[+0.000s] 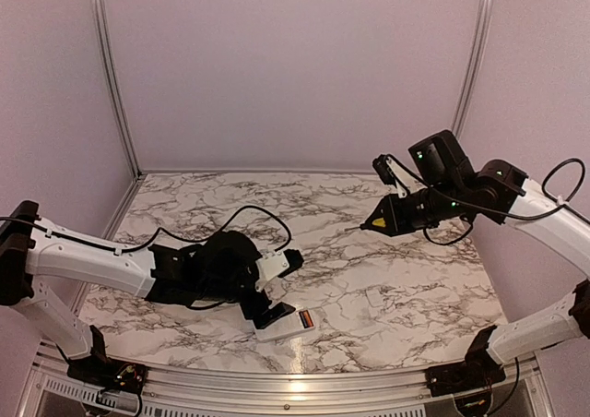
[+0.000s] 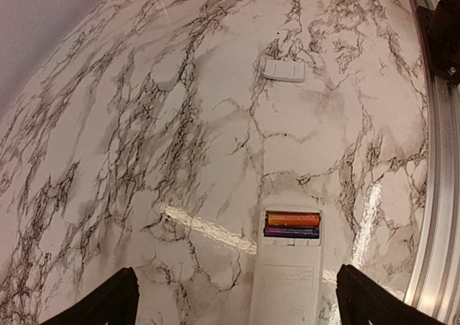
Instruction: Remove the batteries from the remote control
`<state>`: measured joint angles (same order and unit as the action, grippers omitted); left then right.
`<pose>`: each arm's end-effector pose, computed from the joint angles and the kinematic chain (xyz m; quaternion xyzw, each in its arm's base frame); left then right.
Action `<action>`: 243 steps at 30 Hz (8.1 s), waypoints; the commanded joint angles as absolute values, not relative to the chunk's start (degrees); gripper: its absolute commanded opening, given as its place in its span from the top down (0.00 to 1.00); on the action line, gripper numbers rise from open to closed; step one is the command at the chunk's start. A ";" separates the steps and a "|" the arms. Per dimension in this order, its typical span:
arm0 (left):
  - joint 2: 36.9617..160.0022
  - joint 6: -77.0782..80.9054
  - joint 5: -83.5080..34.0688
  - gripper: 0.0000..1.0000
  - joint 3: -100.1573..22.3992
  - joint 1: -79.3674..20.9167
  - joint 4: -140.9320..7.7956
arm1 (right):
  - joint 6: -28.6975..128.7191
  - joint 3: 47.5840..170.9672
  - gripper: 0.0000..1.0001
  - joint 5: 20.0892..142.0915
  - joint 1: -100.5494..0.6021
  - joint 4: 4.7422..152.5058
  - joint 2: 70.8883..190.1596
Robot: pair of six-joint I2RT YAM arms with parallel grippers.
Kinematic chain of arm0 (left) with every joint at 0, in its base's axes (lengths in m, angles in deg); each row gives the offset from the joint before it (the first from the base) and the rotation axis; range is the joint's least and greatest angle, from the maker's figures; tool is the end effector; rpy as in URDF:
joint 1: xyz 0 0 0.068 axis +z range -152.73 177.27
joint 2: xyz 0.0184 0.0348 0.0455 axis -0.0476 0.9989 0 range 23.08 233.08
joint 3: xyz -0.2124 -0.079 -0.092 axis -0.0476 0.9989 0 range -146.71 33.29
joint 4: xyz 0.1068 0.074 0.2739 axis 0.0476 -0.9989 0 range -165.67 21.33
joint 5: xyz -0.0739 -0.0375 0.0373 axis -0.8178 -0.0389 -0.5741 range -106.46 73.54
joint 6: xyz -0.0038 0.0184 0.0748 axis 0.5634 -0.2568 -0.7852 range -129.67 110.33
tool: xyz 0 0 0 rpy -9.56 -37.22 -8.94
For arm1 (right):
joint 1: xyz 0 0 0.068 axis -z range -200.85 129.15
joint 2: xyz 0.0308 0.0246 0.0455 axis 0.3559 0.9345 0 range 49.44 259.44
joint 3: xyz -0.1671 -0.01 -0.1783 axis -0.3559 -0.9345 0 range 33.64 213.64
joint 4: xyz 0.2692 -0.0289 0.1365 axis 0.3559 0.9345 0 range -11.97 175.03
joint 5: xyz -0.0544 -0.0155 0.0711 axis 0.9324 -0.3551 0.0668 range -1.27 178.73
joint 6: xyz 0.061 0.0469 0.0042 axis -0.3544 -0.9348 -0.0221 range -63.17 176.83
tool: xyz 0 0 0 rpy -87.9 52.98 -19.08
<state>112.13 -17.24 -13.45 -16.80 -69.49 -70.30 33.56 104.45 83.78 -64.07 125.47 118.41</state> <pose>0.1548 -0.3520 0.1222 0.5399 0.7303 -0.1856 0.3750 0.2295 0.2235 0.3023 -0.1763 0.9082 0.2404 0.2938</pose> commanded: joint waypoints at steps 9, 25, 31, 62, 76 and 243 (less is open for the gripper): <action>103.92 -10.24 -8.83 0.01 -5.20 -68.75 -52.68 | 34.00 107.09 1.00 83.61 -63.89 123.18 119.91; 108.71 -16.15 -21.82 0.01 14.55 -68.69 -22.80 | 28.78 103.28 1.00 86.01 -63.95 122.04 114.86; 115.78 -17.01 -24.58 0.01 12.73 -68.39 -19.46 | 27.36 102.54 1.00 86.08 -63.93 122.00 114.17; 131.52 -21.43 -32.45 0.12 5.14 -64.89 -18.57 | 26.06 101.58 1.00 86.49 -63.92 122.14 115.01; 132.98 -24.14 -33.01 0.60 3.66 -64.25 -21.86 | 27.00 101.88 1.00 86.27 -63.91 123.05 115.07; 102.66 -48.36 -44.24 1.00 -6.27 -60.33 -65.02 | 61.43 113.85 1.00 85.28 -86.41 127.55 140.11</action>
